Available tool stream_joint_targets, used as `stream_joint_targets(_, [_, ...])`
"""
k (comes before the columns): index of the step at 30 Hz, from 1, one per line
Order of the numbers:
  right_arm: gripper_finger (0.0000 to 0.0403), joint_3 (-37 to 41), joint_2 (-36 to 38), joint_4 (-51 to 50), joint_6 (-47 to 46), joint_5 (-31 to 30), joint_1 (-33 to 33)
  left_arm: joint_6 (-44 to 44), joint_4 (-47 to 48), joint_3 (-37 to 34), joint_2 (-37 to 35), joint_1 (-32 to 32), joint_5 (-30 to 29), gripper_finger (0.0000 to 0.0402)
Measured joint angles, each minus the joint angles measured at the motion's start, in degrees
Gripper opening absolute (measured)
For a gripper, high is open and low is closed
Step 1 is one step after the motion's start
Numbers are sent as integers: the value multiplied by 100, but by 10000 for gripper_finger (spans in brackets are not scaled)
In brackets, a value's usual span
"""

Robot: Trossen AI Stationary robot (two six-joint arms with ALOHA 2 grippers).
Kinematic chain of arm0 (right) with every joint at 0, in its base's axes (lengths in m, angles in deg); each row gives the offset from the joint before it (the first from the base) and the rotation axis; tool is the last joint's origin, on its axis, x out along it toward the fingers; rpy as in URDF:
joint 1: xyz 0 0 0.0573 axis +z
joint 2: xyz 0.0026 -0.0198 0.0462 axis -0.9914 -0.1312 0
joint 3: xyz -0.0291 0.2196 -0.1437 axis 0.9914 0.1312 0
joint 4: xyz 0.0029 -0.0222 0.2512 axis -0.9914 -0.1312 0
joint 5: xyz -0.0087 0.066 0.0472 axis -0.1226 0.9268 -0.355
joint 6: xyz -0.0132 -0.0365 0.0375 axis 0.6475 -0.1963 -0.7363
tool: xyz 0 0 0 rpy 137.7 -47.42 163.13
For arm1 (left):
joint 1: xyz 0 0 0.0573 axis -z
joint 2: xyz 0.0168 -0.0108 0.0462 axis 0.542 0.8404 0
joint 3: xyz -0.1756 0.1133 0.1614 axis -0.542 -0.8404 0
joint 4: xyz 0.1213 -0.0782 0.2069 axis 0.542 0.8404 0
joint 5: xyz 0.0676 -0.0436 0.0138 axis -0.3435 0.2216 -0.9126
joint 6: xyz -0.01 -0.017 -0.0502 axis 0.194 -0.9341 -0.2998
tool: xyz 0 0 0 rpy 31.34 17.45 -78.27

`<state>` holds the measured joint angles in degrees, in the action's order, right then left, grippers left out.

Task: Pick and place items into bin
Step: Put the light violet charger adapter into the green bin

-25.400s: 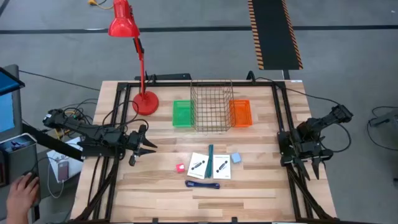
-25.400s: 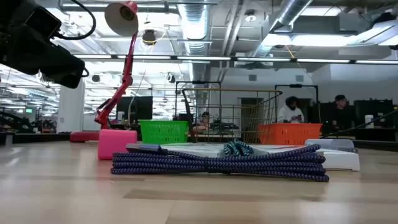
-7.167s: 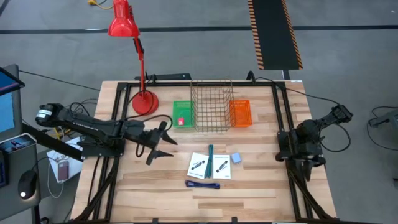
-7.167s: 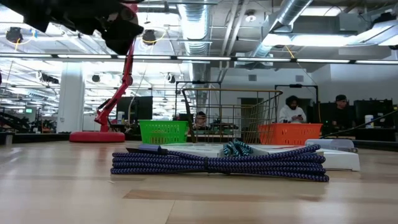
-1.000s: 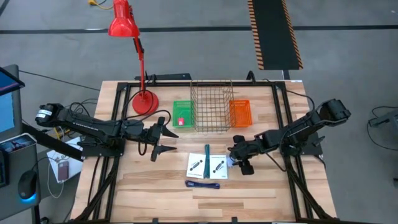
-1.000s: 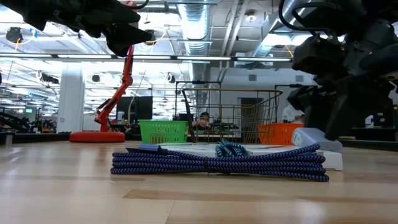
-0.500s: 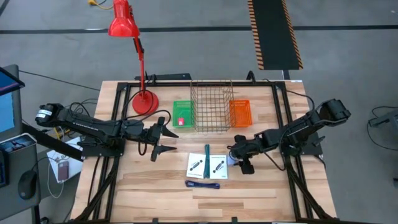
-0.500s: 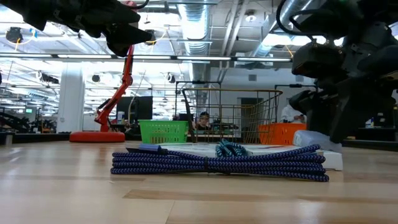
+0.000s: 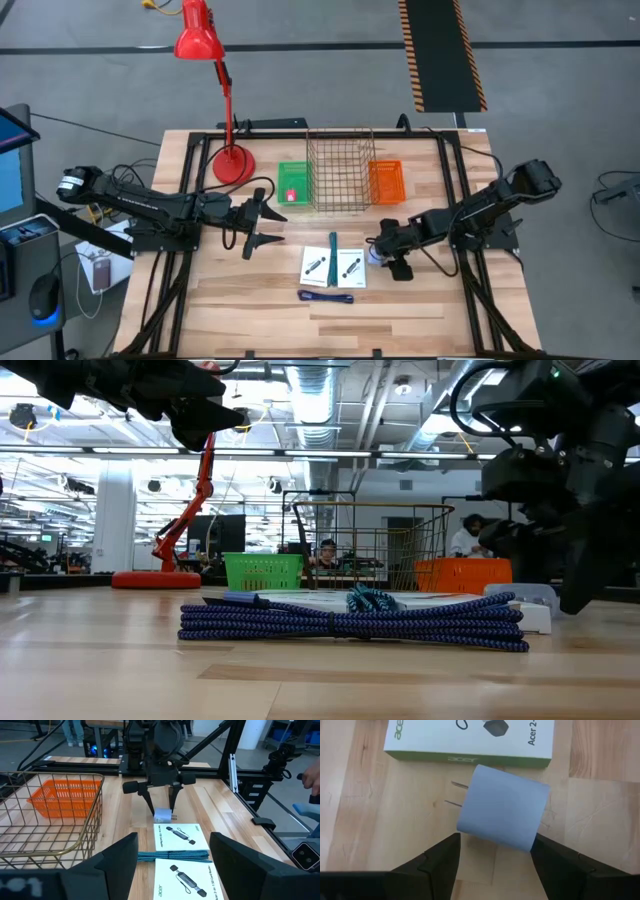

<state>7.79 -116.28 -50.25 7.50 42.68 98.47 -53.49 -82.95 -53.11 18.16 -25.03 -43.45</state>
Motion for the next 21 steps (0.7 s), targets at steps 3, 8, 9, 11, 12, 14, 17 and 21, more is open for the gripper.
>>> stream_joint_targets(3, [235,0,0,8,2,-3,-2,0,0,0,1,0,0,235])
stream_joint_targets(8, [234,0,2,35,-40,-9,-2,0,0,0,-1,0,0,235])
stream_joint_targets(9, [235,0,2,37,-89,-11,-2,0,0,0,-1,0,0,235])
stream_joint_targets(11, [235,0,4,43,-220,-11,-2,0,0,0,0,0,0,235])
stream_joint_targets(12, [235,-2,4,51,-297,-11,-2,0,0,0,-1,0,0,235])
stream_joint_targets(14, [235,-2,4,52,-398,-3,-2,0,0,0,-1,0,-1,235])
stream_joint_targets(17, [235,-7,7,56,-513,0,2,0,0,0,-1,0,0,235])
stream_joint_targets(21, [236,-11,7,58,-622,70,-2,0,0,0,-1,0,0,235])
